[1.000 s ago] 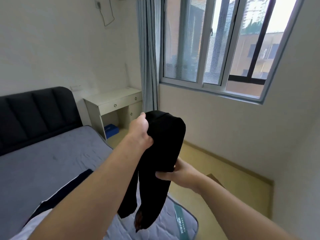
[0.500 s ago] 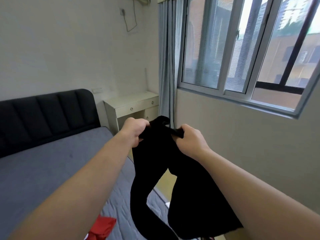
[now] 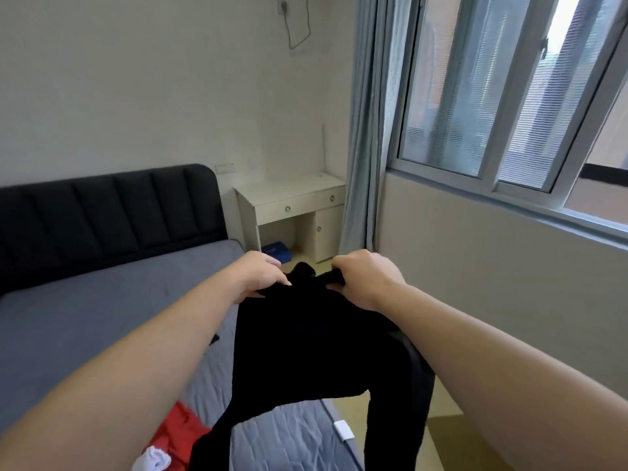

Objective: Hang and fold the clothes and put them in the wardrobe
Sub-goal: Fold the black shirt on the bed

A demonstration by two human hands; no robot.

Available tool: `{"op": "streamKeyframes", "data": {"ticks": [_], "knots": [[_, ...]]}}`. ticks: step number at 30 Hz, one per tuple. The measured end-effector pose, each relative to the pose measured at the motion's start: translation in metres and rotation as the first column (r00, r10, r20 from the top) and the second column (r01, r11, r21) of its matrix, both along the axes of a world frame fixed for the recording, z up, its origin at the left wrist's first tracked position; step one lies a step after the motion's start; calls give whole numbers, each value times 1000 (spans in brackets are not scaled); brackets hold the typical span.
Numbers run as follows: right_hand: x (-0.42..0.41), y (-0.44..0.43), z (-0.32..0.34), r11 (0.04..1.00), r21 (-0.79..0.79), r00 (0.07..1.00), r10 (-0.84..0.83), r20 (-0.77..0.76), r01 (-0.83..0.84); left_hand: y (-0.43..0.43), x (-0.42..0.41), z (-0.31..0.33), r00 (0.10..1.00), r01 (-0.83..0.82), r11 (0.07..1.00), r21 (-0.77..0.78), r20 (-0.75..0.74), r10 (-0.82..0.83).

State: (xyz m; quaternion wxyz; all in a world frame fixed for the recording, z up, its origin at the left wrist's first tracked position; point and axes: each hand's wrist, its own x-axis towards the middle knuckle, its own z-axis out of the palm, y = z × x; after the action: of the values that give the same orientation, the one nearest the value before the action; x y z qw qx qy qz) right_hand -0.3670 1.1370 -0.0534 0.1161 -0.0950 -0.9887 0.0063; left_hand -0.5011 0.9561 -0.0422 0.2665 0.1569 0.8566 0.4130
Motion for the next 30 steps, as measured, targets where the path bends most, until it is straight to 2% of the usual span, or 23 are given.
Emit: {"op": "streamKeyframes", "data": {"ticks": [2, 4, 6, 8, 10, 14, 16, 19, 22, 25, 26, 28, 29, 30], "knots": [[-13, 20, -5, 999, 33, 999, 32, 24, -32, 6, -5, 1, 994, -102, 995, -7, -30, 102], [-24, 42, -5, 1000, -9, 998, 29, 47, -28, 9, -9, 10, 969, -242, 969, 40, -35, 243], [-36, 65, 0, 997, -66, 995, 34, 91, -28, 9, -14, 28, 901, -415, 904, 108, -93, 424], [-48, 84, 8, 994, -102, 981, 54, 186, -35, 3, -20, 47, 789, -564, 805, 185, -164, 592], [-58, 96, 12, 990, -122, 957, 97, 275, -65, -5, -22, 59, 704, -636, 749, 187, -257, 662], [-70, 101, 1, 976, -145, 914, 203, 351, -162, -15, -15, 63, 582, -709, 683, 173, -404, 706], [-74, 105, -9, 974, -156, 897, 214, 386, -165, -20, -13, 63, 537, -753, 628, 195, -369, 758], [-77, 107, -22, 961, -250, 860, 228, 456, -122, -27, -8, 65, 494, -788, 545, 286, -234, 838], [-79, 95, -38, 955, -279, 807, 244, 537, -103, -30, 0, 63, 494, -760, 545, 355, -230, 838], [-80, 77, -44, 936, -346, 815, 249, 523, -63, -38, 7, 56, 532, -687, 634, 356, -348, 772], [-83, 73, -44, 920, -389, 829, 252, 499, -46, -44, 8, 54, 556, -655, 697, 292, -439, 706], [-90, 65, -42, 880, -473, 870, 261, 419, -36, -59, 12, 50, 660, -568, 823, 10, -592, 463], [-94, 59, -39, 863, -503, 893, 265, 365, -51, -69, 10, 48, 732, -498, 850, -169, -608, 307], [-97, 54, -34, 847, -525, 910, 278, 307, -81, -80, 6, 46, 775, -447, 832, -329, -606, 177]]}}
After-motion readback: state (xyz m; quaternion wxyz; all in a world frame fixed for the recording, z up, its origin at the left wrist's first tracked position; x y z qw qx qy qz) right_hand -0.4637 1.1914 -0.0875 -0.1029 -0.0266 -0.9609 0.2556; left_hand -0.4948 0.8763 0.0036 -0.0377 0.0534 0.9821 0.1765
